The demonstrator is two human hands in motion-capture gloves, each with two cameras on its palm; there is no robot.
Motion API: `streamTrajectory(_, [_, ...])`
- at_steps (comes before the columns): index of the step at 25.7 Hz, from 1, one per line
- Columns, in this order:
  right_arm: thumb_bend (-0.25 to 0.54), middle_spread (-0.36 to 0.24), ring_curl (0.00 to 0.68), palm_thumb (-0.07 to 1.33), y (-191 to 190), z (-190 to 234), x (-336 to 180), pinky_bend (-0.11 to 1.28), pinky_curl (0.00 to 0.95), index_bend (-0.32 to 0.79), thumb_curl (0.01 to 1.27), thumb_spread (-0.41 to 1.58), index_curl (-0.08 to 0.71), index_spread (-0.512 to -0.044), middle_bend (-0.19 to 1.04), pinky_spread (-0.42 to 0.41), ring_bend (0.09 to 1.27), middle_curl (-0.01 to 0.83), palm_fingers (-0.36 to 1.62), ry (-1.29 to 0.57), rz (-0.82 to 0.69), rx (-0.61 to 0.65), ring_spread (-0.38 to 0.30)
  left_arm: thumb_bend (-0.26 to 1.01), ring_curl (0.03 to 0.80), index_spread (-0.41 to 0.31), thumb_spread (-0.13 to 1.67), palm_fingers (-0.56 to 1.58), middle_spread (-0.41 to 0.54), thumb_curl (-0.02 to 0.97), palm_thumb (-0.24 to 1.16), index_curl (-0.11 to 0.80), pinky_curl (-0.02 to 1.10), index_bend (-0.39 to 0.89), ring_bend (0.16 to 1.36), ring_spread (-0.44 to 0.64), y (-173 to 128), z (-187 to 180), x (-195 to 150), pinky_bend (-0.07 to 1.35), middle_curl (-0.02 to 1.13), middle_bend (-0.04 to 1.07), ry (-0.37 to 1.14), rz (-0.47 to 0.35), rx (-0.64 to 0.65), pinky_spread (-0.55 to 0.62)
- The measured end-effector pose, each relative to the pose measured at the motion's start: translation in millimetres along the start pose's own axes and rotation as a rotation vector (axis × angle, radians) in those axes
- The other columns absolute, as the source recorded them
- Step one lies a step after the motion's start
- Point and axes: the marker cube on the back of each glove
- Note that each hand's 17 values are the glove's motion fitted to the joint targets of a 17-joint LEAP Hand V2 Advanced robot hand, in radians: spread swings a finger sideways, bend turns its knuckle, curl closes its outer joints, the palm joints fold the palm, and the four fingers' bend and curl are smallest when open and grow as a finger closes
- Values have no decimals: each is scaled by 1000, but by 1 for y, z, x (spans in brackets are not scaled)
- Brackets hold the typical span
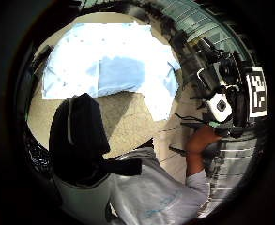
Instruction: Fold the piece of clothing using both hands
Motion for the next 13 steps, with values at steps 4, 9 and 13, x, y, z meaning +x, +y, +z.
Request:
streamTrajectory(4, [202,-38,56,303,1,0,-4,315,110,209,66,677,112,-264,234,164,197,95,230,-4,-3,3,76,190,153,-54,668,491,3,92,281,86,120,157,491,97,1,4,0,325,118,209,-5,11,-22,223])
streamTrajectory(9, [206,-43,84,325,4,-7,-8,315,152,189,94,936,164,-332,229,210,195,139,204,-2,-17,6,104,193,203,-67,921,459,3,138,294,130,177,150,516,124,5,-3,7,340,173,193,2,27,-34,282])
streamTrajectory(13, [196,-45,98,330,1,-2,-4,311,175,181,111,1063,193,-361,224,230,196,168,195,13,-25,15,117,184,222,-72,1048,443,4,169,295,155,203,144,526,136,4,0,10,342,201,190,-1,31,-36,309])
